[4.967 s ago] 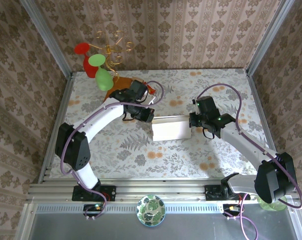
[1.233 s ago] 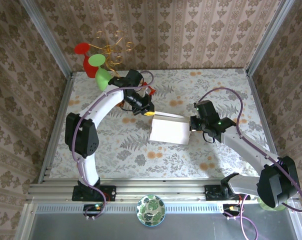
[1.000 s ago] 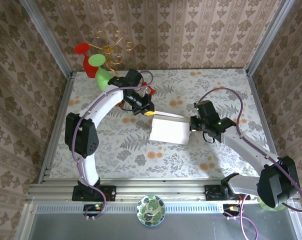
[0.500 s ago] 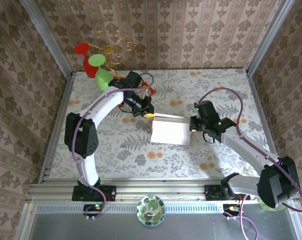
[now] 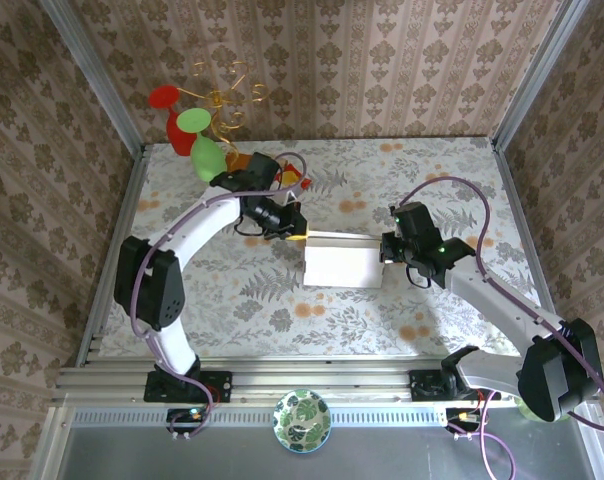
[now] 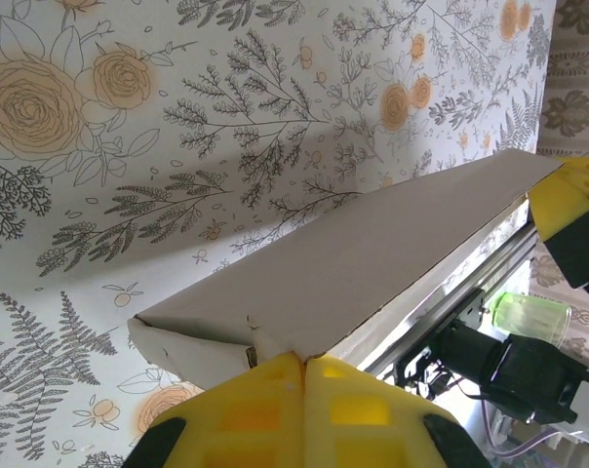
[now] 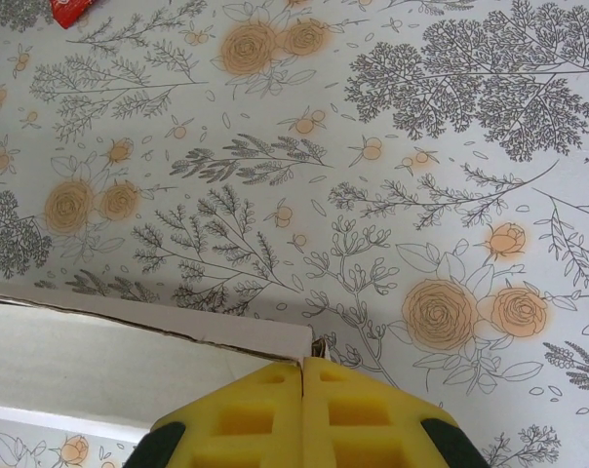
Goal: Fold the paper box
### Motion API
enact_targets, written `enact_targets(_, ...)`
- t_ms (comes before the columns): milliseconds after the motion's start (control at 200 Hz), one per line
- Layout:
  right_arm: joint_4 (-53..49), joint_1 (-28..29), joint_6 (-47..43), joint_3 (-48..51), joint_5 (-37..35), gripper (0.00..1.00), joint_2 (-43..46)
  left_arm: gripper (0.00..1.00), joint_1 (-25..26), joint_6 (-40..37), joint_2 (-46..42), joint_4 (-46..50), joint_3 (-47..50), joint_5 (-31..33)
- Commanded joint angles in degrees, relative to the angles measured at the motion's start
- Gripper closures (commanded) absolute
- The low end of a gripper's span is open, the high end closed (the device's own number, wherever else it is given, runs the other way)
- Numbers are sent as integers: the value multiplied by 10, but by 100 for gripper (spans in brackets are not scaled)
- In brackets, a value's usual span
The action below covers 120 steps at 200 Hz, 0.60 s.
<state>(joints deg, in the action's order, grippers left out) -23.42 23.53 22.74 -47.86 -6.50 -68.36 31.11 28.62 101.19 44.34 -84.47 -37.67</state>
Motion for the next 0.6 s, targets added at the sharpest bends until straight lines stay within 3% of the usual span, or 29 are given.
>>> enact_targets(0,-5,2,9,12,-14,100,15,100,5,-14,-24,-32,20,4)
enact_targets(595,41,3,26,70,-8,100,70,100,51,-41,-106,-128,126,123)
